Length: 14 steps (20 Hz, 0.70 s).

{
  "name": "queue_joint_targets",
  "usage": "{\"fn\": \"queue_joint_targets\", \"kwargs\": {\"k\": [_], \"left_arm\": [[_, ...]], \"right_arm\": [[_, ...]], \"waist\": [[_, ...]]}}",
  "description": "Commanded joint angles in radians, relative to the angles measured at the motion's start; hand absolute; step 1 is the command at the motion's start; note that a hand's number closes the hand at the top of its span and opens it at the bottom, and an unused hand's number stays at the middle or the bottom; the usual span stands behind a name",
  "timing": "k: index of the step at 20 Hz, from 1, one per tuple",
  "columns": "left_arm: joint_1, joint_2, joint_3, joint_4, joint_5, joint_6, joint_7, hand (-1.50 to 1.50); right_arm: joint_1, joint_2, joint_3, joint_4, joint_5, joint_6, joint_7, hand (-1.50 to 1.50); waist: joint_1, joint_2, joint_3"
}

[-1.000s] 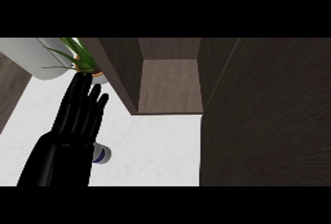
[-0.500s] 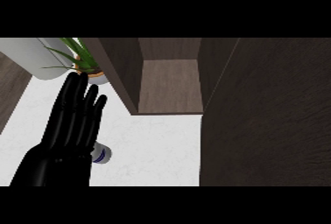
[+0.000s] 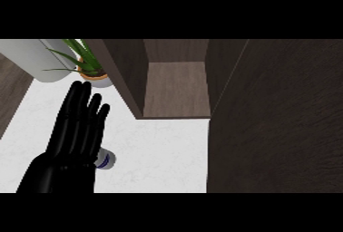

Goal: Pick up the bottled water, place it into the cabinet and close the cabinet

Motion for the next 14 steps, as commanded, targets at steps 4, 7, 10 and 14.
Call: {"fn": "queue_joint_targets", "kwargs": {"k": [4, 7, 10, 14], "left_arm": [[0.103, 0.029, 0.064, -0.053, -0.06, -0.007, 0.027, -1.5], [0.159, 0.013, 0.01, -0.051, -0.093, 0.006, 0.015, -1.5], [0.181, 0.035, 0.074, -0.068, -0.045, -0.016, 0.018, -1.5], [0.304, 0.13, 0.126, -0.122, 0.063, -0.047, -0.045, -1.5]], "right_arm": [[0.106, 0.018, -0.028, -0.179, -0.143, 0.013, 0.031, -1.5], [0.127, 0.019, -0.028, -0.193, -0.162, 0.024, 0.039, -1.5], [0.085, -0.009, -0.077, -0.146, -0.184, 0.048, 0.018, -1.5], [0.145, 0.012, -0.07, -0.172, -0.187, 0.054, 0.012, -1.5]], "waist": [[-0.001, 0.002, -0.001], [0.001, 0.001, -0.001], [0.005, 0.004, -0.001], [0.003, 0.003, -0.002]]}}
